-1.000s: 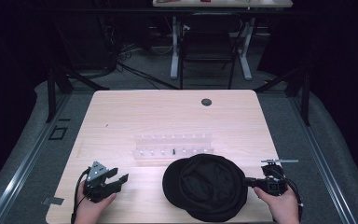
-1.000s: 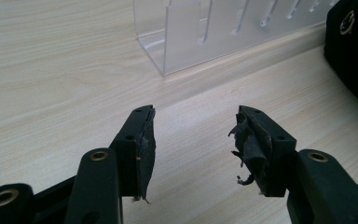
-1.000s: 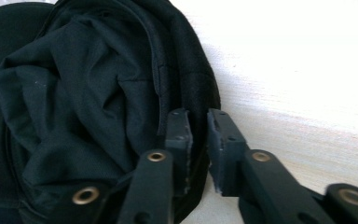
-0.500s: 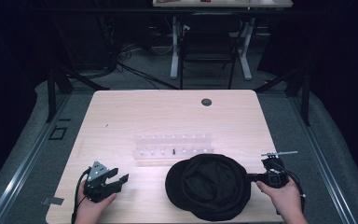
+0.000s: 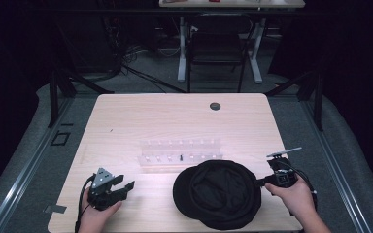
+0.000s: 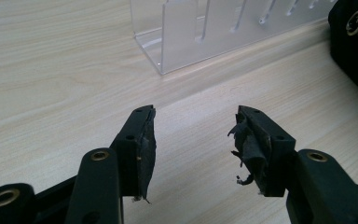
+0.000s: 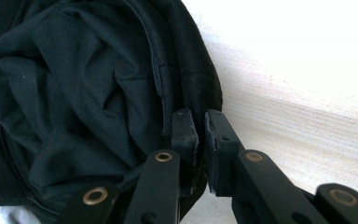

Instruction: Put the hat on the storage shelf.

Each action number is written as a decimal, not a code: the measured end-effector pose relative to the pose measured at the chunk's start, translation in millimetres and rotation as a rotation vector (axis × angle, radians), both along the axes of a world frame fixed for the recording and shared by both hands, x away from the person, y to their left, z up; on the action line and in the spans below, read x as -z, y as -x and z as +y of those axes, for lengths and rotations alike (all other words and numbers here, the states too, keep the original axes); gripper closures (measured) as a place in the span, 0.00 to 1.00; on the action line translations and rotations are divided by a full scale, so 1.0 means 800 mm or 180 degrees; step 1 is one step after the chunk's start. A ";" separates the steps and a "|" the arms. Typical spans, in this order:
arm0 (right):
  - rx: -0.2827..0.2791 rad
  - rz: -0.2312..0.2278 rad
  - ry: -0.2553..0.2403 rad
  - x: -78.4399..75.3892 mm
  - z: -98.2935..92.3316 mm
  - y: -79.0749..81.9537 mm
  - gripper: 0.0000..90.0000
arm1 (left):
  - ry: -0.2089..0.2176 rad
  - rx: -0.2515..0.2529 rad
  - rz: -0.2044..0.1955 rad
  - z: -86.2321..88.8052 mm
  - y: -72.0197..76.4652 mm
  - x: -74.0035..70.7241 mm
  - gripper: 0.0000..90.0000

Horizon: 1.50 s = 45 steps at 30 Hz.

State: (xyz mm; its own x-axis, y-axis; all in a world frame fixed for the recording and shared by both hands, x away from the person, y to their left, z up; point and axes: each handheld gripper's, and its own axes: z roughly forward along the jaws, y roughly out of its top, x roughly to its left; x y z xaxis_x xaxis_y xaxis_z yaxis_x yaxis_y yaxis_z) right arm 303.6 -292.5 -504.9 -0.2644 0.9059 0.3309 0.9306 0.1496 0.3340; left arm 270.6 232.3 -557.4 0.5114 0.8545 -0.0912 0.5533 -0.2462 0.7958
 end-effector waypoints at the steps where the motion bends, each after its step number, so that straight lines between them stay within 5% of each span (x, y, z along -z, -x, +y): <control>1: 0.0000 0.0000 0.0000 0.000 0.000 0.000 0.92 | 0.0000 0.0000 0.0000 0.000 0.000 0.000 0.53; 10: -0.0087 0.0274 0.0090 0.002 0.005 -0.013 0.91 | -0.0006 -0.0003 0.0003 0.001 0.000 -0.001 0.54; 16: -0.0064 0.0330 0.0083 0.007 0.008 -0.018 0.90 | -0.0003 0.0005 -0.0002 0.001 0.000 -0.001 0.53; 20: -0.0210 0.0551 0.0117 0.009 0.003 -0.025 0.89 | -0.0005 0.0005 -0.0005 0.001 0.000 -0.001 0.53; 27: -0.0034 0.0564 0.0038 0.016 0.004 -0.026 0.87 | -0.0010 0.0004 0.0005 0.001 0.000 -0.001 0.54; 45: -0.0079 0.0685 -0.0053 0.019 0.003 -0.030 0.96 | -0.0011 -0.0001 0.0008 0.001 0.000 0.000 0.54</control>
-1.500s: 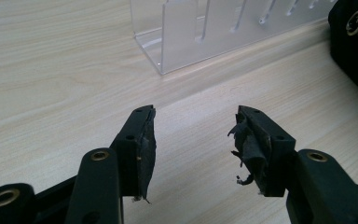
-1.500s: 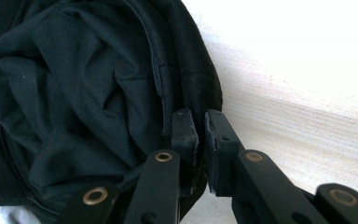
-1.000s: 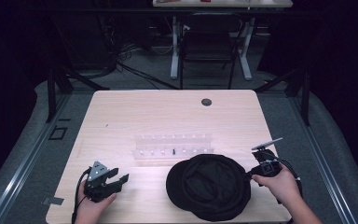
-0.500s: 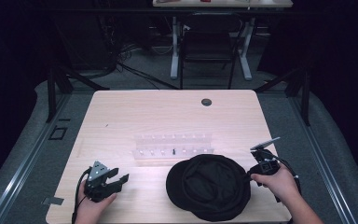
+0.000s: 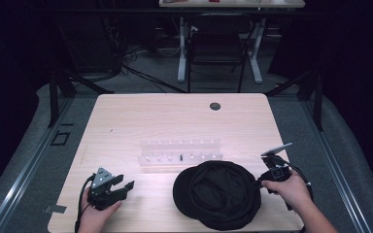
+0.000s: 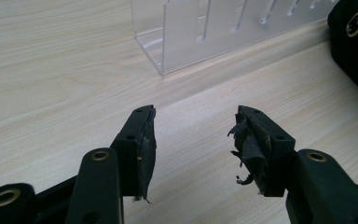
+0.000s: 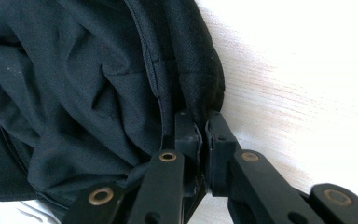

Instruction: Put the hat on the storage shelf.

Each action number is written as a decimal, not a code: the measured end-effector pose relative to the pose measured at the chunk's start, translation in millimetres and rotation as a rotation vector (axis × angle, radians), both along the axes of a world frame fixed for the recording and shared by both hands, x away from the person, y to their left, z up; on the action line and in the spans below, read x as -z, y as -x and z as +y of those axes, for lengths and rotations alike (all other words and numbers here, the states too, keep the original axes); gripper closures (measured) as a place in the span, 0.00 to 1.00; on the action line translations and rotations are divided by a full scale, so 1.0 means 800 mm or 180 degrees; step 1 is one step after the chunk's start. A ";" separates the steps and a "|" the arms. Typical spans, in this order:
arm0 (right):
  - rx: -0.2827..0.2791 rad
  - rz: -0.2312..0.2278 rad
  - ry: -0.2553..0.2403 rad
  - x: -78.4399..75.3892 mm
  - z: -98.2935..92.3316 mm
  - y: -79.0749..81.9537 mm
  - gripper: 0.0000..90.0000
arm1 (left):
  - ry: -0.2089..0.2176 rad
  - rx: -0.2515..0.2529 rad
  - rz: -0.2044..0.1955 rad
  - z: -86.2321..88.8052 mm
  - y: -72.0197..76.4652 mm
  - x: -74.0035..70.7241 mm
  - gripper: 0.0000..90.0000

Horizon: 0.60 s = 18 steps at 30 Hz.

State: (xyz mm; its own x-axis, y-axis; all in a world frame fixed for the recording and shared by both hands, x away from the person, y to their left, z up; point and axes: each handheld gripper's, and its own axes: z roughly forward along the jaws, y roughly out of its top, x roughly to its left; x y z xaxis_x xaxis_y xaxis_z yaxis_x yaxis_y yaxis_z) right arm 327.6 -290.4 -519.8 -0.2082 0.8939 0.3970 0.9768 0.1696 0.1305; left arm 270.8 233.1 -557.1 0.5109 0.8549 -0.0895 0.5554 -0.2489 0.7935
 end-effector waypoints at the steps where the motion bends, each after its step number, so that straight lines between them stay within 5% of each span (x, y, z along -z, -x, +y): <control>1: 0.0064 -0.0030 -0.0027 0.001 0.001 0.001 0.96 | -0.0003 0.0001 0.0001 0.000 0.000 0.000 0.54; 10: 0.0003 -0.0027 -0.0080 -0.009 -0.001 0.003 0.97 | -0.0001 0.0004 0.0000 0.000 0.000 0.000 0.54; 12: 0.0121 -0.0083 -0.0199 -0.015 -0.002 0.006 0.97 | 0.0000 -0.0004 0.0001 0.000 0.000 0.001 0.54; 18: 0.0114 -0.0100 -0.0409 -0.028 -0.007 0.008 0.98 | 0.0018 -0.0014 0.0000 0.001 -0.001 0.001 0.54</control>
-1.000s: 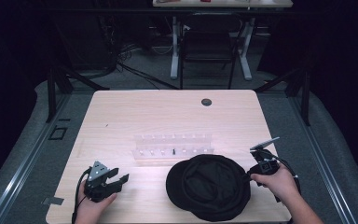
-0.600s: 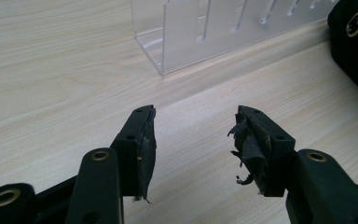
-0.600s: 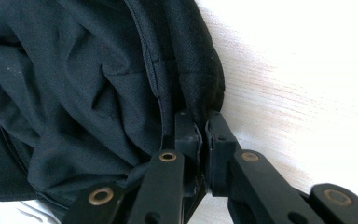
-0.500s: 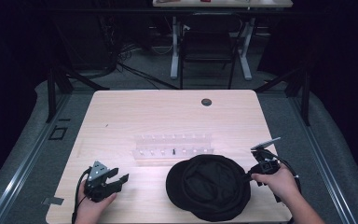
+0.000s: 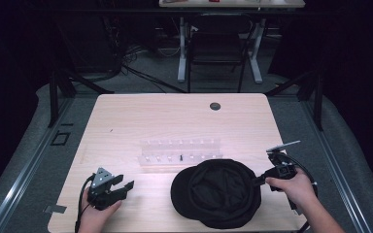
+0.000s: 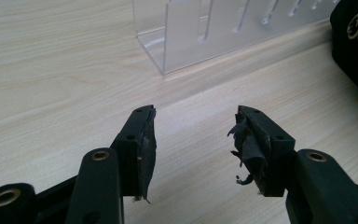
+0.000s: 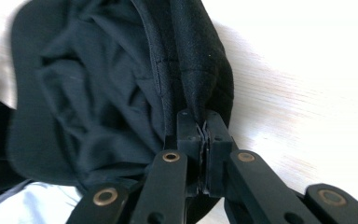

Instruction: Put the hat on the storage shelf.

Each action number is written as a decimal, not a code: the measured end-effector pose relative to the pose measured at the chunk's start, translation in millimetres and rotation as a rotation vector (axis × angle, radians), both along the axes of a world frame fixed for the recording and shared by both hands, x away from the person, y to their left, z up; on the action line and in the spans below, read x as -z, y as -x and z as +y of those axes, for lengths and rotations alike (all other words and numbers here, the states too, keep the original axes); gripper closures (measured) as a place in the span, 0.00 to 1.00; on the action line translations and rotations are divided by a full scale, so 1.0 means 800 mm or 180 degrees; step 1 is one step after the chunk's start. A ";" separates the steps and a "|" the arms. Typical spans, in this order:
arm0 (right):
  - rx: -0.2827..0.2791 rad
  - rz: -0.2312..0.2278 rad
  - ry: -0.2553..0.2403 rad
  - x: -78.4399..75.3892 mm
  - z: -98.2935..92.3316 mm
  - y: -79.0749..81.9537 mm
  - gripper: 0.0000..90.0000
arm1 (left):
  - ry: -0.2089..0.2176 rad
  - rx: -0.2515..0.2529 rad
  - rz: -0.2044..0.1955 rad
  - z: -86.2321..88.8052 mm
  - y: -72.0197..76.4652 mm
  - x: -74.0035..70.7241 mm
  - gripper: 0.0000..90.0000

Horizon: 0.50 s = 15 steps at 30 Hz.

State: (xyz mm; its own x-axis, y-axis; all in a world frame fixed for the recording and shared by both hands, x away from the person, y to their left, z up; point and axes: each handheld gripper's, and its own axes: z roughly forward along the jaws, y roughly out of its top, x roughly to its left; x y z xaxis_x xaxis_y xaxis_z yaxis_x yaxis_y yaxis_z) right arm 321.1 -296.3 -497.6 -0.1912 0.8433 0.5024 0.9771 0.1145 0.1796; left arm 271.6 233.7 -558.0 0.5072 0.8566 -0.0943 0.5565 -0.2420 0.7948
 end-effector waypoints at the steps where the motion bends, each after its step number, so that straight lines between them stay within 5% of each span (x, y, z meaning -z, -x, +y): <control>1: 0.0017 -0.0015 -0.0072 -0.005 -0.001 0.001 0.98 | 0.0003 -0.0004 -0.0003 0.000 0.000 0.000 0.54; 4: -0.0095 0.0004 -0.0087 -0.012 -0.003 0.001 0.98 | 0.0000 -0.0006 -0.0006 0.000 0.000 0.000 0.54; 6: 0.0021 -0.0062 -0.0151 -0.016 0.002 0.005 0.98 | 0.0006 -0.0003 0.0000 0.000 0.000 -0.001 0.54; 15: 0.0030 -0.0082 -0.0526 -0.041 0.005 0.008 0.98 | 0.0020 -0.0021 -0.0004 0.001 0.001 -0.001 0.54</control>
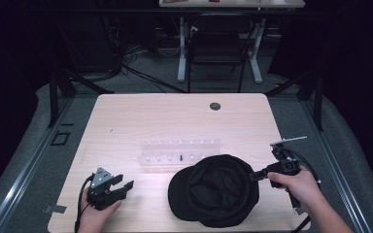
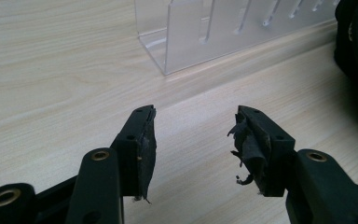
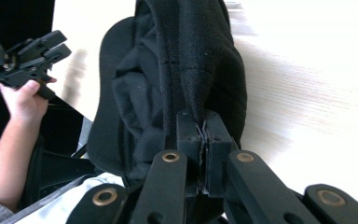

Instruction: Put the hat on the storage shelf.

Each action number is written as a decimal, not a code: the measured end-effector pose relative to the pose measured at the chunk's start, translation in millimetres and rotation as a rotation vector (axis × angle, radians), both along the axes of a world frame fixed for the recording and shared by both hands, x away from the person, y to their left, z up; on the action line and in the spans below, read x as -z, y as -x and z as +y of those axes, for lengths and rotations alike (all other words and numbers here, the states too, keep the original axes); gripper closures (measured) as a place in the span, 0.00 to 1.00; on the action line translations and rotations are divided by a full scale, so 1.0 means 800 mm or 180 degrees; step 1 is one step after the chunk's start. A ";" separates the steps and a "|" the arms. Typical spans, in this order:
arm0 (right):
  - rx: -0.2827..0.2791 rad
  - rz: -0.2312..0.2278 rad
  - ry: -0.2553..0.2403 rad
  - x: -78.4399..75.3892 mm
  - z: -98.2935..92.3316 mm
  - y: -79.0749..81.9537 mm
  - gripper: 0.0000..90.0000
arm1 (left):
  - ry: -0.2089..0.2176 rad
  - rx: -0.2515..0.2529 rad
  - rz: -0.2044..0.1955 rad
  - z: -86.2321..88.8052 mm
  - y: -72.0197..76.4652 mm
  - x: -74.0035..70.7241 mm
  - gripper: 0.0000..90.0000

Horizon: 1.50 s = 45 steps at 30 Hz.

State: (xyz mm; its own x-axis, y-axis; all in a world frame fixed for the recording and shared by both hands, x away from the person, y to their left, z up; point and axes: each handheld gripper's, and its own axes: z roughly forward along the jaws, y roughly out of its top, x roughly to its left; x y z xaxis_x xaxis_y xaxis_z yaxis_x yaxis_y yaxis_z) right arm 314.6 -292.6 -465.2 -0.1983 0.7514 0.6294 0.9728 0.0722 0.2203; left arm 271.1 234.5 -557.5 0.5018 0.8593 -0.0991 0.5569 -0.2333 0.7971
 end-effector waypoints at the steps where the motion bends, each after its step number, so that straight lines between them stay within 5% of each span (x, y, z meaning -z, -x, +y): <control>1: 0.0000 0.0000 0.0000 0.000 0.000 0.000 0.98 | 0.0000 0.0000 0.0000 0.000 0.000 0.000 0.54; 9: -0.0117 -0.0049 -0.0217 -0.022 0.009 0.002 0.98 | -0.0008 0.0007 -0.0009 0.000 0.000 0.000 0.54; 16: -0.0139 -0.0152 -0.0568 -0.042 0.017 0.005 0.98 | -0.0009 0.0009 -0.0010 0.000 0.000 0.000 0.54; 26: -0.0207 -0.0194 -0.0818 -0.053 0.022 0.008 0.98 | -0.0005 0.0007 -0.0011 0.000 0.000 0.000 0.54; 45: -0.0214 -0.0445 -0.1081 -0.097 0.028 0.016 0.98 | -0.0019 0.0019 -0.0005 -0.002 -0.001 0.001 0.54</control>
State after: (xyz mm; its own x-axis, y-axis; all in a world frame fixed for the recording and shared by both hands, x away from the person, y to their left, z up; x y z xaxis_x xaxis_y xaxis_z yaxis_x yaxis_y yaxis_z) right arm 302.0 -270.2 -387.8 -0.3419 0.4867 0.8039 0.9271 0.0350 0.3731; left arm 271.7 233.1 -558.7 0.5071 0.8568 -0.0933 0.5544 -0.2414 0.7965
